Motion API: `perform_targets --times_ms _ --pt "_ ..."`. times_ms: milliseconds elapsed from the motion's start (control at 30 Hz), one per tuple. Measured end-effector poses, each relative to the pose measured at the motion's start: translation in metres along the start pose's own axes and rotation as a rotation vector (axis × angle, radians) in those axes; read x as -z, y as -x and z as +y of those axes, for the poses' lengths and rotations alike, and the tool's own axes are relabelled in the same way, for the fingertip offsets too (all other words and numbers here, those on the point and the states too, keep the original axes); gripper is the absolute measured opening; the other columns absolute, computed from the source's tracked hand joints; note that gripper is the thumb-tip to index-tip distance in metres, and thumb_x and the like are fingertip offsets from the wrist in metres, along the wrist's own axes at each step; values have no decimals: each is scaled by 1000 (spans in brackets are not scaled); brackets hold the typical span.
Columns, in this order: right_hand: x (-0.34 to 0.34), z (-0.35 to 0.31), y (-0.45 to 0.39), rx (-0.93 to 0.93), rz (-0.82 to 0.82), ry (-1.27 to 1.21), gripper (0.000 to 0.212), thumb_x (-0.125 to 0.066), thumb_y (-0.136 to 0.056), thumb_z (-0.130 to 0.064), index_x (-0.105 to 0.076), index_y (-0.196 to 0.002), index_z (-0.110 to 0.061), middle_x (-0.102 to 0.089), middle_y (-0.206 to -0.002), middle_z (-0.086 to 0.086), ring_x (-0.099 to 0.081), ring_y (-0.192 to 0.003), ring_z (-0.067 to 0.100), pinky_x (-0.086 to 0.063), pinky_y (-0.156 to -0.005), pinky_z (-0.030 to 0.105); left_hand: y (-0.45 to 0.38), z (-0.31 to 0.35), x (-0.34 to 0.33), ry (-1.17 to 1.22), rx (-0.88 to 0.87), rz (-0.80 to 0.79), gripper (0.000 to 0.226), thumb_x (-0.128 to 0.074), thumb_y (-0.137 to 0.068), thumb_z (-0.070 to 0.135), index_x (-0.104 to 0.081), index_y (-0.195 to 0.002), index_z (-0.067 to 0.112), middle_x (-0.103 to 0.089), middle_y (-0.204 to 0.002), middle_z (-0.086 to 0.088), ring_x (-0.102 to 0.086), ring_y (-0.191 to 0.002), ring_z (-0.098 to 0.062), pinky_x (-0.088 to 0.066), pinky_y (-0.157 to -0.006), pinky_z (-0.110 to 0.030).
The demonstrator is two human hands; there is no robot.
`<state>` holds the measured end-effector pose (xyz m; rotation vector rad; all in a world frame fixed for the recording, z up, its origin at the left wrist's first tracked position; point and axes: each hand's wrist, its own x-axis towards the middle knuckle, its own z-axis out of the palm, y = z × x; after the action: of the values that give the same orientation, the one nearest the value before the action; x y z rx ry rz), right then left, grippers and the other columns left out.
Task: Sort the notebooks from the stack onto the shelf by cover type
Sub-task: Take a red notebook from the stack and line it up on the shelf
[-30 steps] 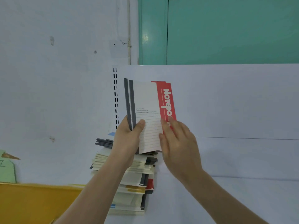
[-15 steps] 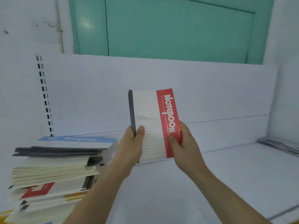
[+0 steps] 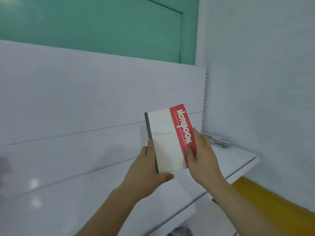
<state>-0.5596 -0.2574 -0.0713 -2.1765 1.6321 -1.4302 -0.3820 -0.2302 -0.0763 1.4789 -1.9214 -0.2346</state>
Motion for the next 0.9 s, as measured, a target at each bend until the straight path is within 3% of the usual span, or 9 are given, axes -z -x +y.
perform_targets --times_ms 100,167,267,367,533,767,900 --pt "30 54 -16 35 -108 65 57 -49 -100 -32 -23 -151 -27 -30 -149 -5 -45 -109 3 -41 -91 14 -29 30 -42 -156 -18 -29 106 -71 -83 56 0 -156 30 -43 -136 6 -43 -105 -3 -43 -89 -18" --pt "46 87 -27 27 -202 90 67 -57 -96 -39 -19 -151 -30 -25 -150 -9 -46 -120 8 -46 -97 21 -49 47 -67 -214 -9 -44 102 -67 -84 61 -4 -157 27 -45 -138 6 -39 -106 -2 -44 -94 -20" --pt "66 130 -46 62 -359 131 86 -67 -87 -48 -12 -151 -35 -19 -149 -14 -40 -117 3 -49 -95 22 -78 62 -100 -319 -18 -71 100 -58 -86 68 -6 -158 23 -45 -144 6 -45 -120 -7 -44 -102 -24" --pt "73 170 -68 105 -452 186 90 -67 -87 -49 -7 -152 -38 -22 -149 -14 -40 -118 0 -47 -98 24 -108 65 -126 -417 -22 -117 98 -52 -88 71 -6 -159 23 -46 -146 5 -45 -129 -12 -43 -105 -29" --pt "58 233 -116 168 -553 275 96 -66 -82 -59 -5 -153 -40 -24 -153 -16 -42 -131 7 -47 -103 31 -158 56 -165 -454 -4 -156 94 -50 -88 72 -11 -158 24 -49 -142 6 -47 -126 -11 -45 -104 -28" --pt "27 296 -182 282 -650 419 87 -62 -78 -70 -30 -150 -33 -36 -149 -12 -37 -133 11 -34 -107 27 -221 33 -210 -446 88 -275 81 -52 -87 73 -33 -148 22 -54 -126 3 -49 -108 -12 -47 -93 -26" --pt "2 337 -210 335 -727 467 72 -46 -73 -85 -53 -121 -31 -56 -117 -7 -48 -108 12 -43 -96 31 -242 25 -231 -460 150 -295 71 -50 -86 75 -47 -132 21 -51 -107 3 -43 -95 -12 -45 -85 -26"
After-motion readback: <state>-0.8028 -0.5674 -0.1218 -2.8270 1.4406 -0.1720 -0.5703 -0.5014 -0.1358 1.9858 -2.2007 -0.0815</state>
